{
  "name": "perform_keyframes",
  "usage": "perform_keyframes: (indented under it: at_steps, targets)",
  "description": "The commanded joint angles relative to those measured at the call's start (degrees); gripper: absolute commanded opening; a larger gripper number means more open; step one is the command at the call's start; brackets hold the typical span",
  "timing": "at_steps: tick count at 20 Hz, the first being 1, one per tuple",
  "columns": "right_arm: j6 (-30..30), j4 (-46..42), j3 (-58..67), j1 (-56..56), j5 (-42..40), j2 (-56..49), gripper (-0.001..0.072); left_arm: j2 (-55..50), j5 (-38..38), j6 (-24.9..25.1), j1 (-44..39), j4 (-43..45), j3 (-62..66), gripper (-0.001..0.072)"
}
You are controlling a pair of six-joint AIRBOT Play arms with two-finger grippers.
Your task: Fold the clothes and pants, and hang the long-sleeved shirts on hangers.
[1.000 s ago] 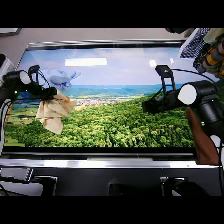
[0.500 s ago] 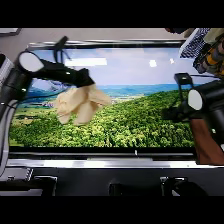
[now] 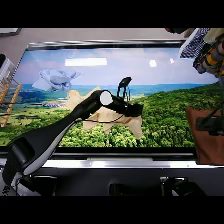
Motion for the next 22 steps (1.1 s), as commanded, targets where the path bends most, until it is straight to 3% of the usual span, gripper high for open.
perform_keyframes:
  at_steps: [1,2,3,5,6,8,10,12,13,15,17,21,22]
  targets:
    - [-0.07,-0.28,0.0,0.07,1.11,1.75,0.0152,-0.96,-0.37,0.13,0.59,-0.15,0.09,0.0461]
    - [0.87,1.2,0.0,0.07,0.02,1.75,0.0152,0.44,-2.34,1.4,2.71,0.11,0.09,0.0538]
    - [4.61,3.34,0.0,0.07,-2.23,1.68,0.0156,2.23,-5.31,2.8,5.51,0.94,0.09,0.0538]
    - [17.25,11.17,-0.04,0.07,-10.08,1.18,0.0348,6.36,-12.26,3.15,11.61,5.77,0.07,0.0537]
    - [20.87,15.43,0.02,0.07,-14.78,0.26,0.0364,8.57,-15.96,3.02,14.69,8.7,0.07,0.0537]
    - [23.96,17.81,3.02,-0.37,-18.43,-3.58,0.0364,13.18,-22.8,3.04,21.07,14.23,0.07,0.0536]
    - [22.75,22.82,10.36,-7.76,-19.32,-8.35,0.0371,17.31,-27.47,3.08,27.06,17.55,0.07,0.0536]
    - [13.7,35.08,14.86,-20.9,-21.7,-12.22,0.0382,20.55,-29.81,3.28,32.59,18.14,0.04,0.0536]
    - [6.4,44.39,14.47,-28.09,-21.53,-13.92,0.0385,21.57,-30.29,3.26,34.75,18.14,0.04,0.0536]
    - [-8.59,60.54,10.29,-37.42,-16.48,-17.05,0.047,22.56,-30.51,3.23,38.27,18.12,0.07,0.0536]
    - [-20.48,66.77,0.66,-39.5,-15.39,-17.86,0.0494,22.32,-30.49,3.23,40.52,18.12,0.04,0.0535]
    - [-27.28,70.53,-22.6,-35.8,-28.79,-17.84,0.0511,21.2,-30.49,3.26,41.7,18.14,0.04,0.0536]
    - [-29.16,71.25,-26.95,-33.99,-32.57,-17.88,0.0576,20.94,-30.49,3.26,41.7,18.14,0.04,0.0534]
